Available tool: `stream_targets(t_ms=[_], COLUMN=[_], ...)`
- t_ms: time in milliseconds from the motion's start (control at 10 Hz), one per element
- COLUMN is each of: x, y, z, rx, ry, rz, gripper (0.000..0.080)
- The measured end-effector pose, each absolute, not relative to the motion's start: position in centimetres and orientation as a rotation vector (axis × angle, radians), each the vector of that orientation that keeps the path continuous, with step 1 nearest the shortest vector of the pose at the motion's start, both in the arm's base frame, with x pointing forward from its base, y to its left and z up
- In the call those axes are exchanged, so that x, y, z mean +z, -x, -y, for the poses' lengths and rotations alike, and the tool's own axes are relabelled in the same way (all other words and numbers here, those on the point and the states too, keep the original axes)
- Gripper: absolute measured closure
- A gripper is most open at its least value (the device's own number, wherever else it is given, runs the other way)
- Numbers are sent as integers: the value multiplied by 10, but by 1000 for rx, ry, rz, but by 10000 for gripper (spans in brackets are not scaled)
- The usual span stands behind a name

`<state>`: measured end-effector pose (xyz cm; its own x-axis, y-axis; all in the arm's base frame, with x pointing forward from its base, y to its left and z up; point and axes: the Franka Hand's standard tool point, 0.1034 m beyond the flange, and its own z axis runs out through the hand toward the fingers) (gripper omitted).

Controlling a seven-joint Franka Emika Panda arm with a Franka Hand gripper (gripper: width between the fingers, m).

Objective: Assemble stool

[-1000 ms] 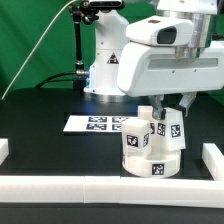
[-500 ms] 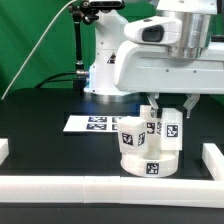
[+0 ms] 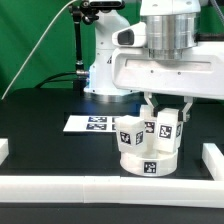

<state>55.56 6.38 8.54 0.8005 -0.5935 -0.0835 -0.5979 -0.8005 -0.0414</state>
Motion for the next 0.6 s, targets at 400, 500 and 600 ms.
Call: stream_targets(t_ms=[400,500,600], x=[85,85,85], y=[-556,-555,-555], z=[-65,-66,-66], rx=[113,117,120], ry=[2802,2748,2702], rz=[-1279,-1396,-1489], gripper=[462,462,462])
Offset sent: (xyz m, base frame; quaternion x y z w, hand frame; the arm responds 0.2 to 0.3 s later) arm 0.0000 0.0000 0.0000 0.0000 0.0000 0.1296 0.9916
